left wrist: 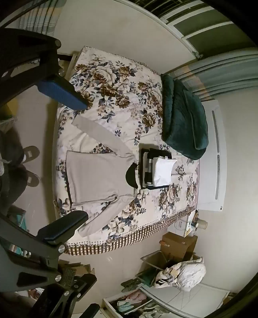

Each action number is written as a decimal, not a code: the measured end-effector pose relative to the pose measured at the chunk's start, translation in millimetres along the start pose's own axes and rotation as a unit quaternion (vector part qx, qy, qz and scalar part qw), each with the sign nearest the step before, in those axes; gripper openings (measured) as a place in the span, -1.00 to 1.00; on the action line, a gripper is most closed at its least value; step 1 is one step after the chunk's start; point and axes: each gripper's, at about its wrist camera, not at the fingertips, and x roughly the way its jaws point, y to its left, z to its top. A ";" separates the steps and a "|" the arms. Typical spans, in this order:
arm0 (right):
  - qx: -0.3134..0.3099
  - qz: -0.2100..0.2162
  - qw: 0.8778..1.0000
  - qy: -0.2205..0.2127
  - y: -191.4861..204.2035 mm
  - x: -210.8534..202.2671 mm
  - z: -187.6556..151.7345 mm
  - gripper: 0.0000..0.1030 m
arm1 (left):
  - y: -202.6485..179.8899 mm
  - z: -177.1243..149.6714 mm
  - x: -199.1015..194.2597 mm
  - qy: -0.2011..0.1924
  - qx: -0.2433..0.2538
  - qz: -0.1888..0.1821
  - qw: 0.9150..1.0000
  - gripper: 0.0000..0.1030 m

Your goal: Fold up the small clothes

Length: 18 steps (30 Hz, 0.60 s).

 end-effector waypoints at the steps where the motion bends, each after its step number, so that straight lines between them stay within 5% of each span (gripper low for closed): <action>1: 0.000 -0.001 1.000 -0.001 -0.1 -0.6 0.0 1.00 | 0.0 0.0 -0.1 -0.001 0.000 0.000 1.000 0.99; 18: 0.000 -0.003 1.000 -0.006 -2.6 -7.8 1.8 1.00 | -0.8 1.0 -1.2 -0.004 -0.003 -0.004 1.000 0.99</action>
